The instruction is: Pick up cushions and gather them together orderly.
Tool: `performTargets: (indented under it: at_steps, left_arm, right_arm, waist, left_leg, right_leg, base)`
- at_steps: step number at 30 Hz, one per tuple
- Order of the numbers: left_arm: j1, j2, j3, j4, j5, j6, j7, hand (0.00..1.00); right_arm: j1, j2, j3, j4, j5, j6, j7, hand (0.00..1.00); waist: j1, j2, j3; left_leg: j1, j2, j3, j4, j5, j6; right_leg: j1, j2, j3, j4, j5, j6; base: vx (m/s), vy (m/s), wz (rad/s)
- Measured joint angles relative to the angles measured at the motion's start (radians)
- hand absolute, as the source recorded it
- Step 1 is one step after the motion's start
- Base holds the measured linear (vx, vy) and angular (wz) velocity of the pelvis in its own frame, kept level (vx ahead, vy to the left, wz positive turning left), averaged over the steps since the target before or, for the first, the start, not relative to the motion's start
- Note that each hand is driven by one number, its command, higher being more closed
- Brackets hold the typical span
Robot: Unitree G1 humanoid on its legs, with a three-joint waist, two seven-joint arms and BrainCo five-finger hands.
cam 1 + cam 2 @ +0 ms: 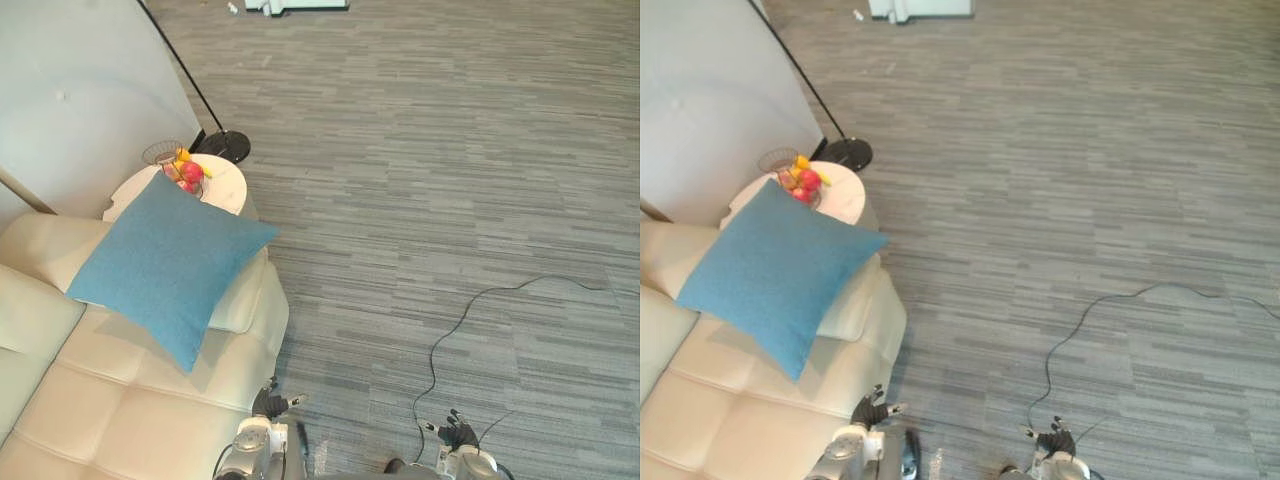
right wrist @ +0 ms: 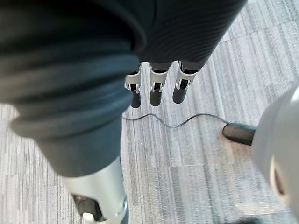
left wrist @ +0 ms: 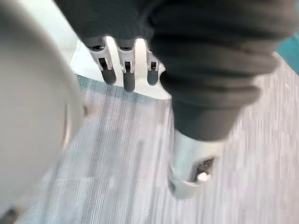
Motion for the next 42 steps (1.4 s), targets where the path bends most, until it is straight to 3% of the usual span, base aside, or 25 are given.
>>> performTargets:
  at_steps: [2,4,5,7,8,9,11,13,14,15,16,17,20,22,23,24,25,27,31,33,35,39,40,41,42]
  left_arm:
    - [0.001,0.007,0.009,0.003,-0.001,0.008,-0.001,0.0]
    - [0.004,-0.001,0.024,0.001,-0.008,0.007,-0.002,0.0]
    - [0.009,0.0,0.024,0.0,-0.009,0.007,-0.002,0.0]
    - [0.022,0.006,0.017,0.0,-0.025,0.008,0.0,0.0]
    - [0.023,0.006,0.017,0.0,-0.027,0.008,0.0,0.0]
    - [0.027,0.01,0.02,-0.003,-0.03,0.007,0.004,0.0]
    - [0.027,0.008,0.02,-0.01,-0.031,0.007,0.004,0.0]
    - [0.024,-0.004,0.02,-0.022,-0.031,0.006,0.004,0.0]
    - [0.016,-0.014,0.019,-0.025,-0.031,0.003,0.004,0.0]
    - [0.015,-0.013,0.019,-0.025,-0.031,0.0,0.005,0.0]
    - [0.014,-0.011,0.019,-0.025,-0.031,-0.001,0.005,0.0]
    - [0.01,-0.007,0.021,-0.018,-0.031,-0.001,0.007,0.0]
    - [0.037,-0.038,0.023,-0.013,-0.028,-0.003,0.004,0.0]
    - [0.045,-0.042,0.022,-0.007,-0.028,-0.003,0.003,0.0]
    - [0.048,-0.041,0.022,-0.005,-0.03,-0.003,0.002,0.0]
    - [0.06,-0.041,0.021,0.002,-0.03,-0.003,0.001,0.0]
    - [0.06,-0.041,0.021,0.002,-0.03,-0.004,0.001,0.0]
    - [0.058,-0.034,0.02,0.002,-0.027,-0.004,-0.001,0.0]
    - [0.057,-0.006,0.019,0.002,-0.028,-0.01,-0.001,0.0]
    - [0.058,0.009,0.009,0.023,-0.027,-0.009,-0.003,0.0]
    - [0.055,0.016,0.018,0.022,-0.027,-0.009,-0.009,0.0]
    - [0.061,0.032,0.02,0.024,-0.026,0.0,-0.027,0.0]
    - [0.061,0.035,0.016,0.027,-0.019,0.001,-0.028,0.0]
    - [0.059,0.041,0.008,0.042,-0.002,0.002,-0.026,0.0]
    - [0.061,0.043,0.006,0.043,0.003,0.003,-0.026,0.0]
  right_arm:
    - [-0.033,0.007,0.0,0.0,0.0,-0.003,0.0,0.0]
    - [-0.042,0.003,0.002,0.001,-0.001,-0.004,0.0,0.0]
    - [-0.043,0.004,0.002,0.001,-0.001,-0.005,0.002,0.0]
    - [-0.037,0.007,0.0,0.0,-0.002,-0.005,0.003,0.0]
    - [-0.032,0.007,0.0,0.0,-0.002,-0.005,0.003,0.0]
    - [-0.017,0.007,0.0,0.0,-0.003,-0.004,0.003,0.0]
    - [-0.014,0.0,-0.003,0.0,-0.003,-0.005,0.003,0.0]
    - [-0.007,-0.012,-0.005,0.0,-0.002,-0.004,0.003,0.0]
    - [-0.009,-0.026,-0.008,-0.007,-0.001,-0.006,0.003,0.0]
    - [-0.007,-0.034,-0.009,-0.01,0.0,-0.006,0.003,0.0]
    - [-0.003,-0.032,-0.009,-0.01,0.0,-0.006,0.003,0.0]
    - [0.01,-0.027,-0.01,-0.004,0.0,-0.006,0.004,0.0]
    - [0.016,-0.052,-0.017,-0.003,0.002,-0.007,0.003,0.0]
    - [0.022,-0.056,-0.017,-0.003,0.002,-0.006,0.003,0.0]
    - [0.024,-0.056,-0.017,-0.002,0.002,-0.007,0.003,0.0]
    - [0.026,-0.053,-0.018,-0.001,0.002,-0.007,0.004,0.0]
    - [0.027,-0.053,-0.018,-0.001,0.002,-0.007,0.004,0.0]
    - [0.018,-0.05,-0.018,-0.007,0.004,-0.016,0.004,0.0]
    - [0.021,-0.012,-0.017,-0.024,0.015,-0.018,0.012,0.0]
    - [0.035,0.019,-0.018,-0.029,0.02,-0.018,0.014,0.0]
    - [0.049,0.029,-0.018,-0.029,0.02,-0.012,0.019,0.0]
    - [0.051,0.024,-0.017,-0.03,0.019,-0.005,0.019,0.0]
    - [0.057,0.021,-0.017,-0.032,0.019,-0.004,0.02,0.0]
    - [0.055,0.02,-0.018,-0.039,0.018,-0.004,0.025,0.0]
    - [0.055,0.02,-0.018,-0.039,0.018,-0.004,0.024,0.0]
  waist:
    - [0.002,-0.008,0.005]
    - [0.012,0.0,0.004]
    - [0.022,0.003,0.004]
    - [0.013,0.007,0.004]
    - [0.012,0.007,0.004]
    - [0.013,0.011,0.003]
    - [0.006,0.022,-0.004]
    - [-0.003,0.044,-0.003]
    - [-0.014,0.063,0.001]
    - [-0.034,0.058,0.002]
    - [-0.035,0.049,0.002]
    - [-0.04,0.036,0.009]
    - [-0.036,0.087,-0.014]
    - [-0.037,0.089,-0.016]
    - [-0.036,0.087,-0.015]
    - [-0.035,0.074,-0.013]
    - [-0.035,0.073,-0.013]
    - [-0.031,0.06,-0.014]
    - [-0.024,0.028,-0.028]
    - [-0.045,0.007,-0.042]
    - [-0.026,-0.007,-0.052]
    - [-0.038,-0.031,-0.049]
    - [-0.041,-0.033,-0.056]
    - [-0.053,-0.024,-0.055]
    - [-0.058,-0.024,-0.057]
  left_leg:
    - [-0.032,-0.005,-0.001,0.08,-0.056,0.033]
    - [-0.015,0.002,0.006,0.118,-0.12,0.041]
    - [0.025,0.0,0.002,0.131,-0.166,0.037]
    - [0.1,-0.024,-0.047,0.119,-0.193,0.039]
    - [0.113,-0.027,-0.057,0.112,-0.195,0.04]
    - [0.156,-0.036,-0.096,0.079,-0.195,0.04]
    - [0.185,-0.033,-0.17,0.05,-0.193,0.035]
    - [0.193,-0.018,-0.236,0.033,-0.188,0.027]
    - [0.199,-0.004,-0.294,0.013,-0.179,0.012]
    - [0.198,-0.005,-0.363,0.007,-0.17,-0.006]
    - [0.199,-0.01,-0.372,0.009,-0.17,-0.016]
    - [0.204,-0.013,-0.424,0.013,-0.183,-0.066]
    - [0.171,0.051,-0.456,0.004,-0.147,-0.114]
    - [0.156,0.065,-0.455,-0.01,-0.114,-0.134]
    - [0.147,0.071,-0.441,-0.011,-0.104,-0.134]
    - [0.145,0.095,-0.307,-0.024,-0.083,-0.113]
    - [0.145,0.096,-0.3,-0.024,-0.083,-0.111]
    - [0.135,0.114,-0.049,-0.022,-0.074,-0.072]
    - [0.104,0.091,-0.01,-0.014,-0.057,-0.048]
    - [0.091,0.077,0.069,-0.034,-0.036,-0.024]
    - [0.099,0.042,0.073,-0.062,-0.026,-0.012]
    - [0.11,-0.008,0.077,-0.011,-0.107,0.015]
    - [0.108,-0.028,0.056,0.009,-0.129,0.016]
    - [0.112,-0.036,0.018,0.011,-0.132,0.022]
    - [0.116,-0.035,0.005,0.011,-0.132,0.022]
  right_leg:
    - [0.006,-0.014,0.019,0.016,0.027,0.028]
    - [-0.009,-0.035,0.041,0.132,0.012,0.066]
    - [-0.076,-0.092,0.074,0.363,-0.006,0.129]
    - [-0.182,-0.161,0.12,0.69,-0.008,0.189]
    - [-0.188,-0.164,0.117,0.709,-0.021,0.177]
    - [-0.21,-0.162,0.095,0.713,-0.076,0.131]
    - [-0.251,-0.12,0.084,0.607,-0.117,0.078]
    - [-0.297,-0.069,0.132,0.522,-0.123,0.063]
    - [-0.335,-0.027,0.211,0.452,-0.118,0.061]
    - [-0.351,0.002,0.344,0.317,-0.057,0.068]
    - [-0.345,0.001,0.374,0.271,-0.029,0.069]
    - [-0.312,-0.001,0.376,0.214,0.074,0.054]
    - [-0.255,0.045,0.238,0.172,0.055,0.022]
    - [-0.22,0.058,0.176,0.145,0.051,0.014]
    - [-0.203,0.059,0.147,0.135,0.05,0.012]
    - [-0.161,0.053,0.082,0.112,0.047,0.007]
    - [-0.16,0.052,0.078,0.111,0.047,0.007]
    - [-0.137,0.031,0.008,0.102,0.044,0.002]
    - [-0.131,0.007,-0.03,0.086,0.047,0.009]
    - [-0.115,-0.005,-0.067,0.056,0.055,0.024]
    - [-0.118,-0.029,-0.075,0.059,0.046,0.044]
    - [-0.133,-0.139,-0.073,0.24,-0.046,0.113]
    - [-0.163,-0.173,-0.013,0.346,-0.046,0.097]
    - [-0.234,-0.177,0.127,0.49,-0.012,0.046]
    - [-0.251,-0.167,0.16,0.509,-0.002,0.033]
  base:
    - [0.42,0.084,0.24]
    - [0.32,0.132,0.12]
    - [0.23,0.091,0.02]
    - [0.34,0.047,0.51]
    - [0.41,-0.011,0.91]
    - [0.28,-0.044,0.72]
    - [0.32,-0.114,0.95]
    - [0.24,-0.177,1.08]
    - [0.32,-0.374,1.88]
    - [0.25,-0.372,1.72]
    - [0.26,-0.468,1.96]
    - [0.15,-0.359,1.13]
    - [0.17,-0.359,1.16]
    - [0.08,-0.223,1.01]
    - [0.06,-0.231,1.44]
    - [0.03,-0.128,0.95]
    - [0.02,-0.059,1.04]
    - [0.02,0.003,0.81]
    - [-0.02,0.066,0.45]
    - [-0.04,0.118,0.61]
    - [0.01,0.115,0.29]
    - [0.01,0.129,0.23]
    - [0.09,0.113,0.49]
    - [0.1,0.108,0.54]
    - [0.14,0.106,0.9]
